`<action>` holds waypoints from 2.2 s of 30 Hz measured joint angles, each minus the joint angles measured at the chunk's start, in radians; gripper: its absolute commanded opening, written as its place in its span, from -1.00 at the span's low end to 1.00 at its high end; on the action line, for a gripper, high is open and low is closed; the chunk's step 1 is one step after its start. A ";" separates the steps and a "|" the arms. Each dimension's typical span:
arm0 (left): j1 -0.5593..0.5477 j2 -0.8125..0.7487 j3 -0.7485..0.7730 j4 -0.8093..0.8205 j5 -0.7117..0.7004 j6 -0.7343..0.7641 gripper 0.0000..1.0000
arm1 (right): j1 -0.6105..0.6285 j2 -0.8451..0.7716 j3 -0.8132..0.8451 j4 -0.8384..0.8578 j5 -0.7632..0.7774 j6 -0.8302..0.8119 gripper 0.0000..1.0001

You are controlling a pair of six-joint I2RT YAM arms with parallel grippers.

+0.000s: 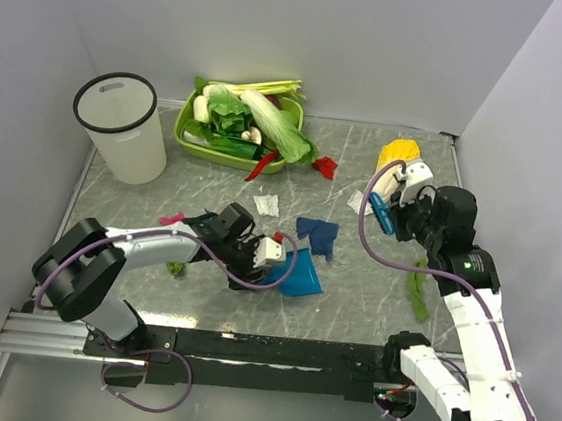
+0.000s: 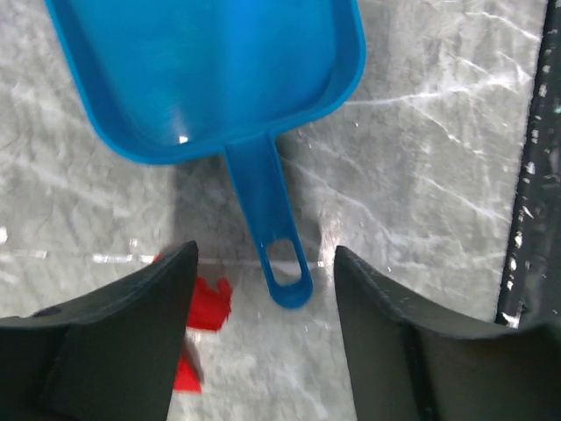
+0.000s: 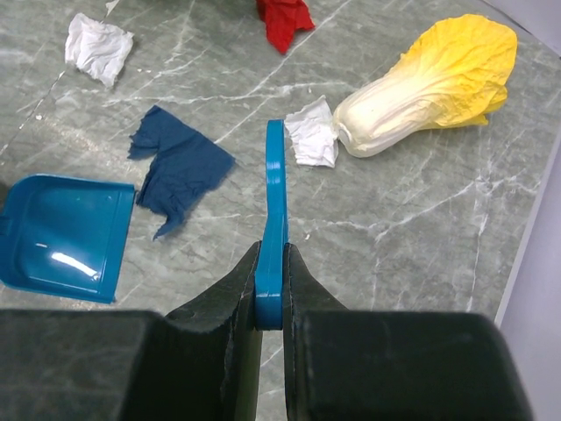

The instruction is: Sweep away the paper scraps from the table

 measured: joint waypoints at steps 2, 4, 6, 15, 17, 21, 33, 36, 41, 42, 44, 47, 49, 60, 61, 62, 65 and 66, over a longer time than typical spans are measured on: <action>-0.015 0.037 0.025 -0.005 -0.015 0.009 0.18 | -0.002 0.003 0.000 0.000 -0.001 0.000 -1.00; -0.028 0.074 0.053 -0.008 -0.031 0.021 0.16 | -0.006 0.008 0.002 0.000 0.000 0.000 -1.00; -0.037 0.098 0.072 -0.009 -0.049 0.029 0.12 | -0.007 0.011 0.002 0.000 0.001 -0.001 -1.00; -0.066 0.128 0.094 -0.038 -0.103 0.066 -0.11 | -0.008 0.010 0.001 0.002 0.005 -0.011 -1.00; -0.068 0.135 0.103 -0.045 -0.108 0.070 -0.31 | -0.008 0.005 -0.003 0.006 0.005 -0.012 -1.00; -0.068 0.157 0.139 -0.070 -0.110 0.071 -0.65 | -0.008 -0.008 -0.014 0.012 -0.001 -0.011 -1.00; 0.109 -0.026 0.310 -0.401 -0.114 0.113 -0.98 | -0.008 0.026 0.022 0.012 -0.084 -0.009 -1.00; 0.191 -0.115 0.387 -0.504 -0.159 0.113 -0.98 | -0.005 0.093 0.070 0.020 -0.120 0.023 -1.00; 0.310 -0.247 0.431 -0.663 -0.347 0.046 -0.98 | 0.085 0.235 0.144 0.063 -0.230 0.129 -1.00; 0.344 -0.276 0.433 -0.698 -0.393 0.025 -0.98 | 0.136 0.262 0.157 0.075 -0.248 0.144 -1.00; 0.397 -0.326 0.435 -0.755 -0.486 -0.012 -0.98 | 0.241 0.318 0.176 0.102 -0.304 0.172 -1.00; 0.454 -0.406 0.475 -0.845 -0.628 -0.044 -0.98 | 0.363 0.420 0.225 0.127 -0.393 0.227 -1.00; 0.489 -0.466 0.523 -0.866 -0.694 -0.049 -0.98 | 0.407 0.477 0.248 0.157 -0.429 0.270 -1.00; 0.748 -0.662 0.615 -0.797 -0.838 -0.176 -0.98 | 0.681 0.909 0.594 0.249 -0.494 0.405 -1.00; 0.771 -0.659 0.613 -0.790 -0.847 -0.188 -0.98 | 0.700 0.957 0.638 0.264 -0.494 0.424 -1.00; 0.796 -0.655 0.612 -0.779 -0.856 -0.202 -0.98 | 0.721 1.006 0.682 0.283 -0.494 0.451 -1.00; 0.857 -0.648 0.612 -0.753 -0.863 -0.237 -0.98 | 0.756 1.132 0.767 0.349 -0.491 0.574 -1.00; 0.873 -0.651 0.612 -0.752 -0.859 -0.245 -0.98 | 0.760 1.172 0.788 0.369 -0.486 0.628 -1.00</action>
